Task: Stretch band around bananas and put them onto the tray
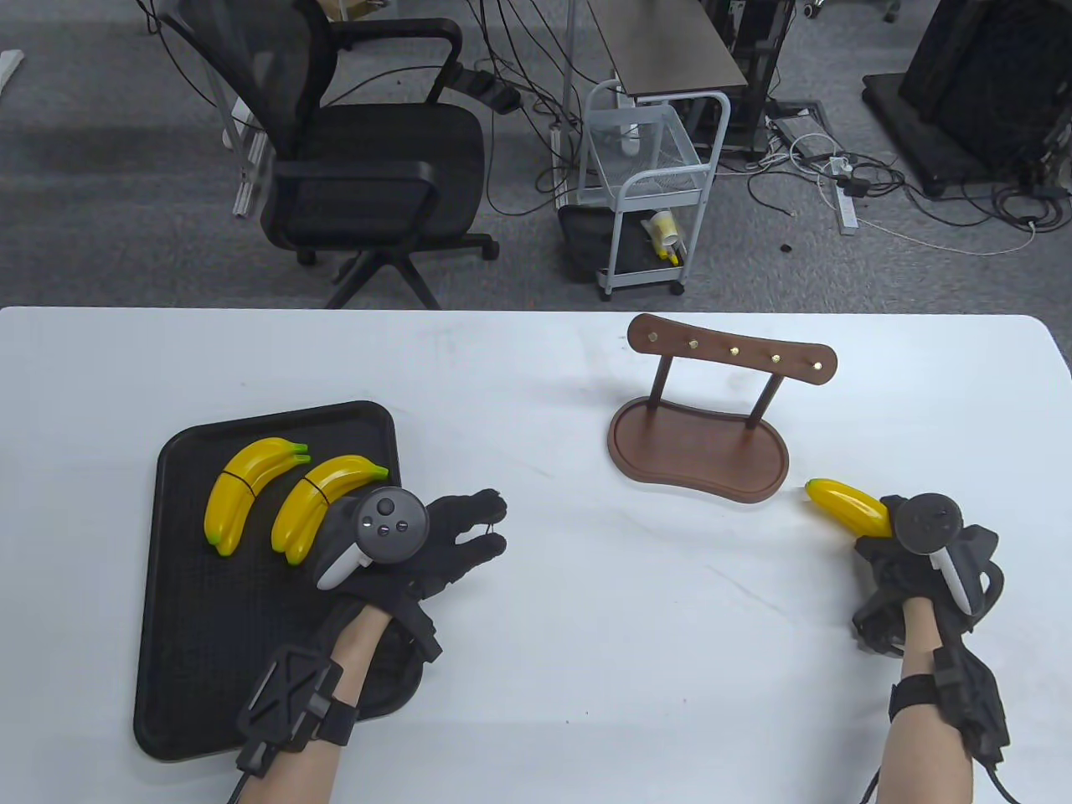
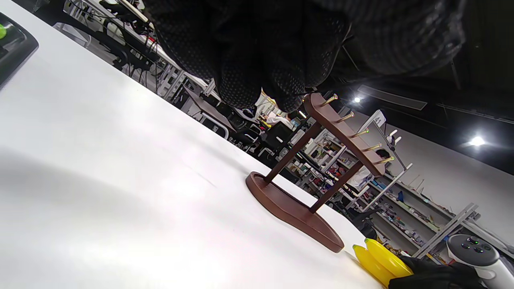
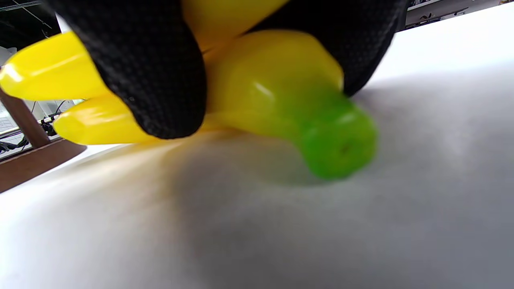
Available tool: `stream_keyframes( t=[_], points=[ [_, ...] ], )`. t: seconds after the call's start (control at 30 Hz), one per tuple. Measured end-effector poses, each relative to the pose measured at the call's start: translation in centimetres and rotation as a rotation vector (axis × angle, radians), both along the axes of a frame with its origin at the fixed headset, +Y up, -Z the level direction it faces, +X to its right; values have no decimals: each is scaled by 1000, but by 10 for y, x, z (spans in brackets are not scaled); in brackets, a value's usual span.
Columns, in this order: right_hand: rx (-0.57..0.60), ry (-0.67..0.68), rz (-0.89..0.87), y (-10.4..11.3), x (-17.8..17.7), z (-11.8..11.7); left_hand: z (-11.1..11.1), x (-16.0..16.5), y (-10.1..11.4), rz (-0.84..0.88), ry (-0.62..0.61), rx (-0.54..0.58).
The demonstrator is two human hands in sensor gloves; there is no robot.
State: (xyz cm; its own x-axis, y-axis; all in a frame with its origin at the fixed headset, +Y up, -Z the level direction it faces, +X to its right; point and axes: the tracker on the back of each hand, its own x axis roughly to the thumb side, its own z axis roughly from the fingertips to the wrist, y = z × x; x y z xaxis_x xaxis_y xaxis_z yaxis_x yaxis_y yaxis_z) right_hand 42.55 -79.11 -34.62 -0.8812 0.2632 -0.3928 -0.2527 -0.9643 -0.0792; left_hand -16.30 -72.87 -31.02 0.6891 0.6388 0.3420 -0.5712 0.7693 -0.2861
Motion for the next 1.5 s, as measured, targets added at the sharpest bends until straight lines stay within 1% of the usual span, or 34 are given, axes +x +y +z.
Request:
stream_keyframes(
  t=[0.17, 0.47, 0.77, 1.0, 1.13, 1.3, 1.5],
  points=[
    [-4, 51, -16, 4, -9, -2, 0, 0, 0, 2, -5, 2],
    [28, 195, -7, 25, -43, -7, 0, 0, 0, -2, -2, 11],
    [75, 335, 1, 49, -89, -7, 0, 0, 1, 1, 4, 22],
    [109, 447, 17, 71, -130, -5, 0, 0, 1, 0, 9, 23],
    [135, 505, -2, 85, -155, -4, 0, 0, -1, -3, 10, 16],
    [157, 567, -17, 95, -182, -1, 0, 1, -1, 2, 8, 9],
    [181, 635, -29, 102, -213, 3, 0, 1, -1, 21, 9, -5]
  ],
)
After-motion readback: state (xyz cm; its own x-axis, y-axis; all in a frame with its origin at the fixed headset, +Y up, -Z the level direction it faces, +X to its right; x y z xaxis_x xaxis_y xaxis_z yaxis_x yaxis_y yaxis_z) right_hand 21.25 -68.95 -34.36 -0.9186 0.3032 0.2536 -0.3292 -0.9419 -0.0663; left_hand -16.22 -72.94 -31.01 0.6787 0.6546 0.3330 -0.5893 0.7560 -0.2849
